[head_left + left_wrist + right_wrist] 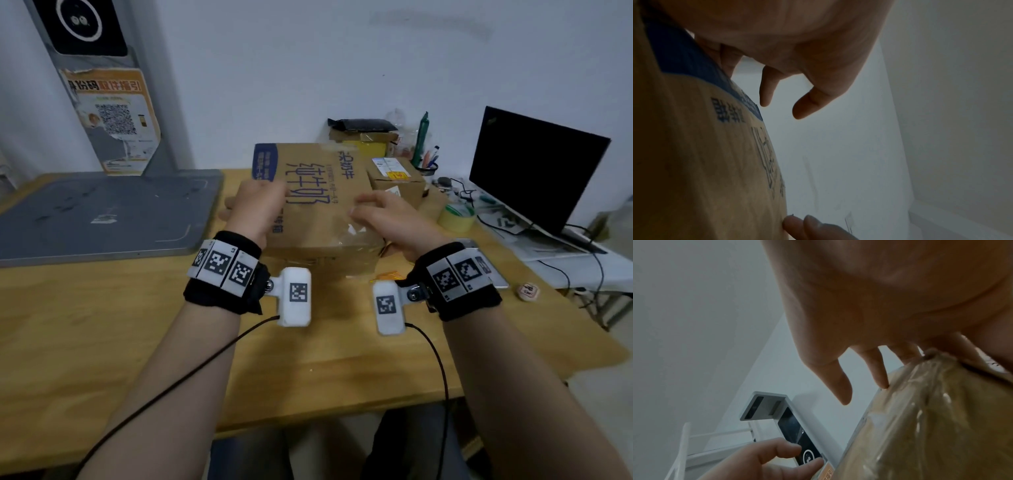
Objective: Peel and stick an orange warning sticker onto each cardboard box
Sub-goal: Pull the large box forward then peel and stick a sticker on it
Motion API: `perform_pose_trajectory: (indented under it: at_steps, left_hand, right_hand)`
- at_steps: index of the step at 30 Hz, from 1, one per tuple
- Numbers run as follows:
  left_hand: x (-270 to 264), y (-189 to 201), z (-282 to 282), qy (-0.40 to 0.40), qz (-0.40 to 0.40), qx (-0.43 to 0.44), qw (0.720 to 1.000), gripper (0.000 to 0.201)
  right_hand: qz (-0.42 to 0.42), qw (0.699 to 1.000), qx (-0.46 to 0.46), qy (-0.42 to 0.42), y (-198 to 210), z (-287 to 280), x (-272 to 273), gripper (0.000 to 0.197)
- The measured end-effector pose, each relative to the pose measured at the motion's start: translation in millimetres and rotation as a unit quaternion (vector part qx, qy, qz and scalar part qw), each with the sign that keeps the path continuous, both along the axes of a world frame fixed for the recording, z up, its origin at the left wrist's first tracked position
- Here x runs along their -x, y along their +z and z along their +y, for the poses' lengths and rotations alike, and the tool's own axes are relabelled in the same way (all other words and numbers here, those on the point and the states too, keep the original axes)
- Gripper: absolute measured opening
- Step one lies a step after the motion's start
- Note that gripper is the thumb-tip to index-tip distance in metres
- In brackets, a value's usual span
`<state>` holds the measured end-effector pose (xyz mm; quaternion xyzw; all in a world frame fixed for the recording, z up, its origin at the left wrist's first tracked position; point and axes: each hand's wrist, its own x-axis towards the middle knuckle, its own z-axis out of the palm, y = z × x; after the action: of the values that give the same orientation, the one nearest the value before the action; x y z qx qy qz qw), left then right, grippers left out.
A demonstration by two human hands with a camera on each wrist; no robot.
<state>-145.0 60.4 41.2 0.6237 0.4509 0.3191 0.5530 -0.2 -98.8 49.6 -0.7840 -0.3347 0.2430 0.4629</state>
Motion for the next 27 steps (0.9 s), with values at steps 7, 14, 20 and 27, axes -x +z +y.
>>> perform_pose_trajectory:
  at_steps: [7, 14, 20, 27]
  left_hand:
    - [-46, -45, 24, -0.031, 0.059, 0.015, 0.998, 0.06]
    - [-56, -73, 38, -0.059, 0.101, 0.023, 0.993, 0.06]
    - [-40, -22, -28, -0.05, 0.169, -0.079, 0.981, 0.048]
    - [-83, 1, -68, -0.174, 0.045, -0.136, 0.974, 0.025]
  right_hand:
    - [0.019, 0.999, 0.024, -0.007, -12, -26, -14, 0.023]
    - [0.047, 0.996, 0.069, 0.003, -34, -27, -27, 0.033]
    - [0.012, 0.99, 0.12, -0.069, -46, -40, -67, 0.046]
    - [-0.142, 0.955, 0.242, -0.096, -55, -43, -125, 0.042]
